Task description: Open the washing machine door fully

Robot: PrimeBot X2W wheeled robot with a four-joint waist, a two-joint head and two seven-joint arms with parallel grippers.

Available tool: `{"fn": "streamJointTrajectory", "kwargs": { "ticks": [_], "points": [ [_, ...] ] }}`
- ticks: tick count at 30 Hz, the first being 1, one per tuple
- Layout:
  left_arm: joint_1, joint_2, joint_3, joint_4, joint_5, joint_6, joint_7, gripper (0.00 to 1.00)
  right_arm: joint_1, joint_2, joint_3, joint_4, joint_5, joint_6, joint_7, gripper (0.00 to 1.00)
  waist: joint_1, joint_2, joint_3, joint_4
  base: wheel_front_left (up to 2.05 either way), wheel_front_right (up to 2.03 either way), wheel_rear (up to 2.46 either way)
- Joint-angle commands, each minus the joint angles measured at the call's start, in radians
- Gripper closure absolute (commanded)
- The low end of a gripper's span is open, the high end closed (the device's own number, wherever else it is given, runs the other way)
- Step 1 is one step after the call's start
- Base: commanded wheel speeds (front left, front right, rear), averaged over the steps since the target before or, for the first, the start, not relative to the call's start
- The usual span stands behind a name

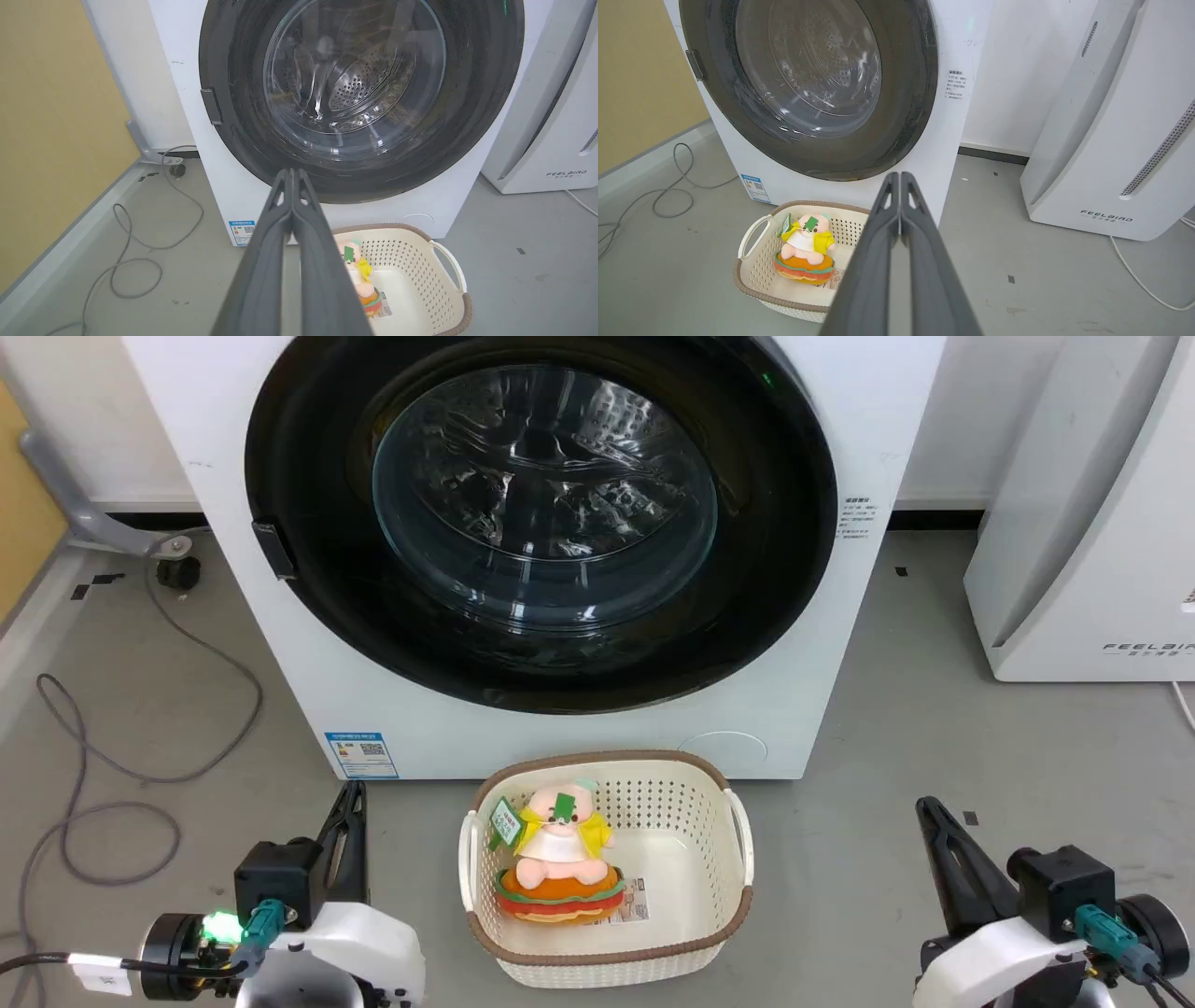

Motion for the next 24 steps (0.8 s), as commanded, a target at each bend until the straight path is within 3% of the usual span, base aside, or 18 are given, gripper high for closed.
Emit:
{"fn": "streamJointTrajectory", "kwargs": {
  "ticks": [1,15,16,24],
  "points": [
    [0.018,0.001,0.001,-0.004,0.003,-0.005,0.000,1.00,-0.012,0.004,-0.001,-0.004,-0.008,0.001,0.001,1.00,0.0000,-0.0001,0.000,0.000,0.00,0.00,0.00],
    [0.018,0.001,0.001,-0.004,0.003,-0.005,0.000,1.00,-0.012,0.004,-0.001,-0.004,-0.008,0.001,0.001,1.00,0.0000,-0.0001,0.000,0.000,0.00,0.00,0.00],
    [0.000,0.000,0.000,0.000,0.000,0.000,0.000,0.00,0.000,0.000,0.000,0.000,0.000,0.000,0.000,0.00,0.0000,-0.0001,0.000,0.000,0.00,0.00,0.00],
    [-0.002,0.000,-0.013,0.015,-0.009,0.002,-0.012,0.00,0.002,0.000,0.000,0.016,0.013,0.000,-0.011,0.00,0.0000,-0.0001,0.000,-0.001,0.00,0.00,0.00]
  ]
}}
